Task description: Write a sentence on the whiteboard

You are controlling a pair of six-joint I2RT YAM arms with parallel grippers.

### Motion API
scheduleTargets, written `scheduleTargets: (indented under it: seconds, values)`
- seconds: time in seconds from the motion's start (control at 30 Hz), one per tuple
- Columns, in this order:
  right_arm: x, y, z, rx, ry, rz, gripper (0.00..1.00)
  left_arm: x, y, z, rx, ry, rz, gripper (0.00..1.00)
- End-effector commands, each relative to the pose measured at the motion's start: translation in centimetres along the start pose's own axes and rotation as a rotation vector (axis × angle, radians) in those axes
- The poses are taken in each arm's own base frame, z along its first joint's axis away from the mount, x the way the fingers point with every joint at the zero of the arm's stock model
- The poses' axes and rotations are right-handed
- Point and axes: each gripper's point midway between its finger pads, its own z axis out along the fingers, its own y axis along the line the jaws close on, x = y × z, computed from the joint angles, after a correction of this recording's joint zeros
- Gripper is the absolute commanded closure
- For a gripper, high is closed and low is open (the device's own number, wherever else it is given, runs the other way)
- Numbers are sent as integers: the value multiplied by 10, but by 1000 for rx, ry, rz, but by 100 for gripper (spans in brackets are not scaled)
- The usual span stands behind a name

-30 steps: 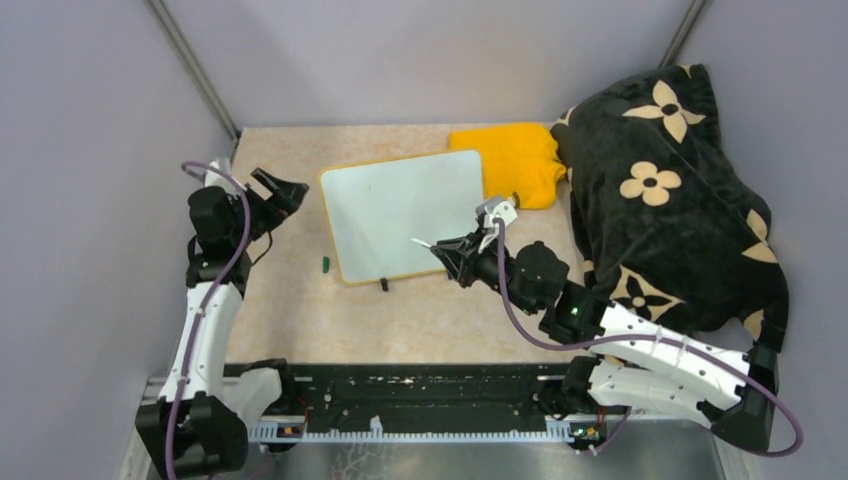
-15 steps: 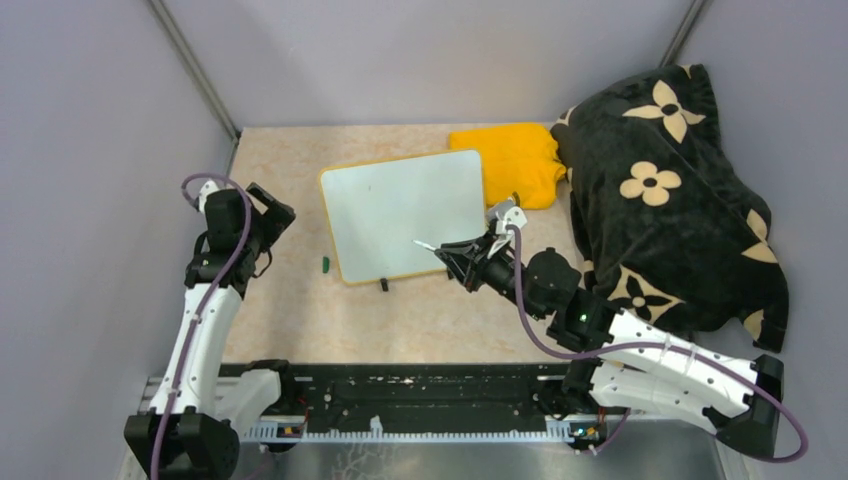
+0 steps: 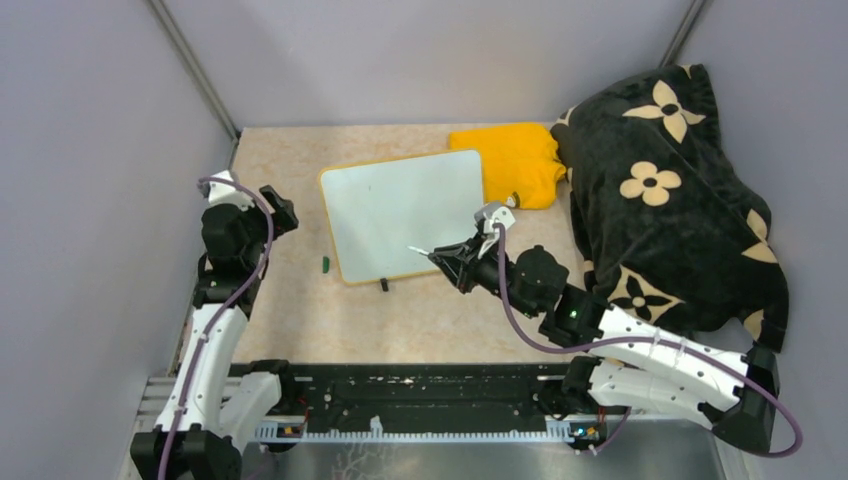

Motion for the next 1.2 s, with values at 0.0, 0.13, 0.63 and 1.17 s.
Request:
scheduleTargets:
  seconds: [0.0, 0.13, 0.63, 1.17]
  values:
    - [-32, 0, -6, 15, -102, 10, 100, -27, -44, 3, 262, -145, 132, 1]
    - [-31, 2, -1, 13, -96, 0, 100, -9, -74, -4, 478, -88, 160, 1]
    - [-37, 5, 1, -4, -126, 20, 100, 53, -98, -16, 964, 51, -72, 1]
    - [-39, 10, 6, -22, -129, 15, 100, 97, -97, 11, 1120, 223, -108, 21]
